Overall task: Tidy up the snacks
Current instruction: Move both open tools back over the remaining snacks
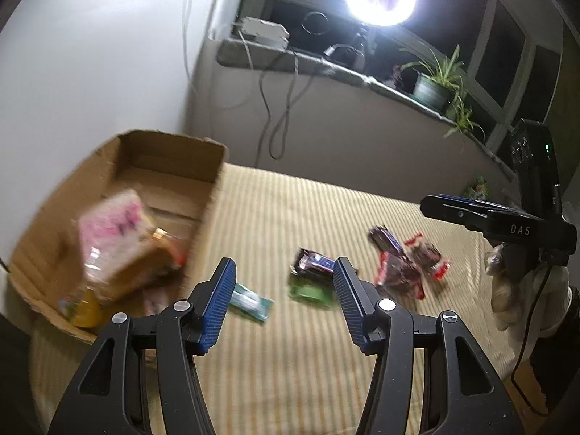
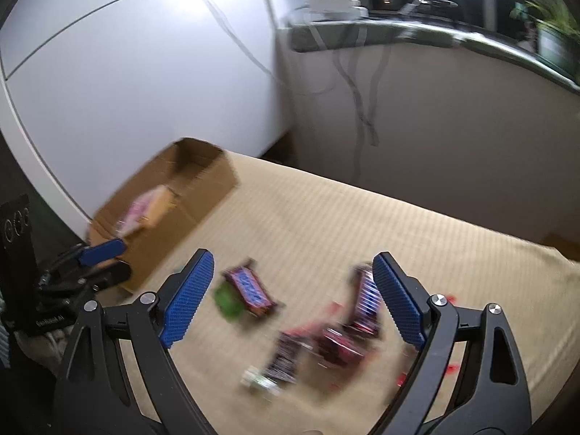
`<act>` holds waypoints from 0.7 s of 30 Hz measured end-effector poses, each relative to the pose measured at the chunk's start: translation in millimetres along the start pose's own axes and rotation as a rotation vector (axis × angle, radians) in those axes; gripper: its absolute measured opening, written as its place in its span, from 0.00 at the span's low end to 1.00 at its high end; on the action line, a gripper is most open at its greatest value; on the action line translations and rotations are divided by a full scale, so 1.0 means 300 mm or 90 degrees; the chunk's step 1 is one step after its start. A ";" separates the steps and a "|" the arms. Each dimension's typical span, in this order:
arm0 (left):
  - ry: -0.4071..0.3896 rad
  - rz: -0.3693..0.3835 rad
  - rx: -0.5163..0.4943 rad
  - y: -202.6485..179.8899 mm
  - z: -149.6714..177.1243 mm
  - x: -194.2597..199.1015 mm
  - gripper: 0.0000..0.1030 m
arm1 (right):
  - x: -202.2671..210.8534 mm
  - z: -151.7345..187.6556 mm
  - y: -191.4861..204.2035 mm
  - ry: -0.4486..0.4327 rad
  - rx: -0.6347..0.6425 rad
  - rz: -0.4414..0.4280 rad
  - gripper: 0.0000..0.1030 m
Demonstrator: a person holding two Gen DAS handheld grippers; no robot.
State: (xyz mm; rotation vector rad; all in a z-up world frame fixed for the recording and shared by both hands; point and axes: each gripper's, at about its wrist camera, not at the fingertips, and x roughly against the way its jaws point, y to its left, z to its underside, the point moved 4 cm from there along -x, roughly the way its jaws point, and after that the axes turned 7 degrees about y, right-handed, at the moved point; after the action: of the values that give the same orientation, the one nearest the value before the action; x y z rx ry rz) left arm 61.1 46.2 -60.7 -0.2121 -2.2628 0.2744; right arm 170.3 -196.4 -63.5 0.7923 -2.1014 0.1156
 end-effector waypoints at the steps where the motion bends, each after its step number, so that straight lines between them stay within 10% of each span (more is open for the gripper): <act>1: 0.005 0.005 -0.001 -0.011 0.006 -0.009 0.52 | 0.009 0.016 -0.024 0.000 -0.007 0.005 0.89; 9: 0.066 0.061 -0.044 -0.167 0.089 -0.102 0.52 | 0.025 0.170 -0.171 0.023 -0.042 0.009 0.77; 21: 0.138 0.091 -0.113 -0.328 0.175 -0.211 0.41 | -0.064 0.222 -0.042 0.078 0.105 0.016 0.51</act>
State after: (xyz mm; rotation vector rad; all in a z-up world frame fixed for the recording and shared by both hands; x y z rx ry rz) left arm 55.7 -70.4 -113.8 -0.4748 -2.0599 0.1181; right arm 139.0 -220.3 -122.0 0.8351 -2.0043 0.3470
